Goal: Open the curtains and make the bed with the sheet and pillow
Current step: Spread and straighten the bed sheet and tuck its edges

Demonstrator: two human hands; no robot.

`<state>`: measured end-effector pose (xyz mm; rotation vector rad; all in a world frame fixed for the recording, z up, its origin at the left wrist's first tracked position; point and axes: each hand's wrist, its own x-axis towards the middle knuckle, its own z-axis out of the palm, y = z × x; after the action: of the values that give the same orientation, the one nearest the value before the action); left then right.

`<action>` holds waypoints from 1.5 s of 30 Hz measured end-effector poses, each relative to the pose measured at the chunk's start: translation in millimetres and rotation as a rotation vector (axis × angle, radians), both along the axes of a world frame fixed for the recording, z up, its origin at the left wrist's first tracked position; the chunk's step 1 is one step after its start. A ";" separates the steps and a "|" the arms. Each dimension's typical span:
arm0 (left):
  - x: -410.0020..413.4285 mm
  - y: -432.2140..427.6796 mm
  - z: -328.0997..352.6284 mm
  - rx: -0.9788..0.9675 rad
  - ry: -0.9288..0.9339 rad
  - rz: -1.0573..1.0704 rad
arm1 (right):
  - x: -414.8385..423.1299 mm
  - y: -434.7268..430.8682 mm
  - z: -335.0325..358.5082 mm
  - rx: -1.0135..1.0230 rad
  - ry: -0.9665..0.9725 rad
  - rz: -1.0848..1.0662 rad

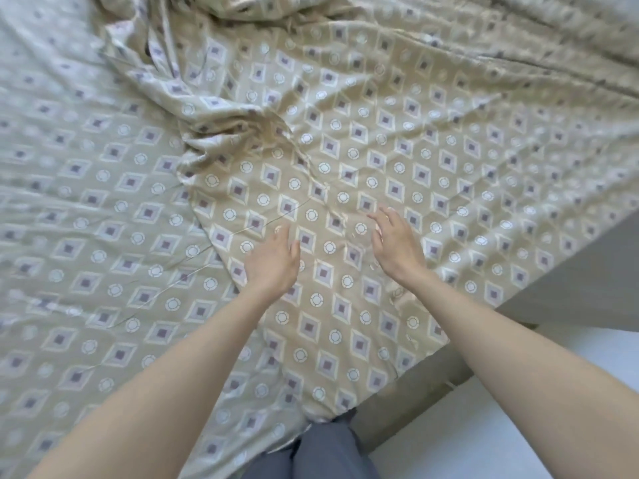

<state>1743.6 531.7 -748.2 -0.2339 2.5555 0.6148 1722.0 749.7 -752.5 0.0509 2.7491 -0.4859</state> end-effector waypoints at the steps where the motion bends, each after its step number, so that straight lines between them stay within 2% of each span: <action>1: -5.4 4.1 15.6 0.021 0.010 -0.006 | 2.6 2.4 15.8 0.010 0.004 -0.001; 8: -15.2 46.6 128.5 0.137 0.074 -0.087 | 40.8 41.8 134.6 0.074 0.102 -0.076; 12: -22.8 74.8 187.9 0.242 0.112 -0.131 | 53.4 68.1 198.7 0.108 0.201 -0.037; 20: -64.1 151.6 307.5 0.367 0.257 -0.296 | 40.3 131.3 320.3 0.185 0.357 -0.045; 26: -115.2 230.0 366.6 0.428 0.333 -0.387 | -13.7 199.4 370.6 0.276 0.345 0.034; 35: -221.4 388.2 410.5 0.423 0.427 -0.323 | -134.7 350.4 415.5 0.300 0.381 0.099; 40: -276.4 470.1 441.3 0.451 0.483 -0.298 | -191.1 428.5 449.2 0.294 0.451 0.073; 45: -305.7 527.6 474.2 0.489 0.499 -0.275 | -212.8 486.6 478.8 0.252 0.516 -0.053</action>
<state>1438.0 1059.4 -274.0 0.4873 2.7071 1.2808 1509.2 1236.3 -273.7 0.0678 3.3097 -0.1757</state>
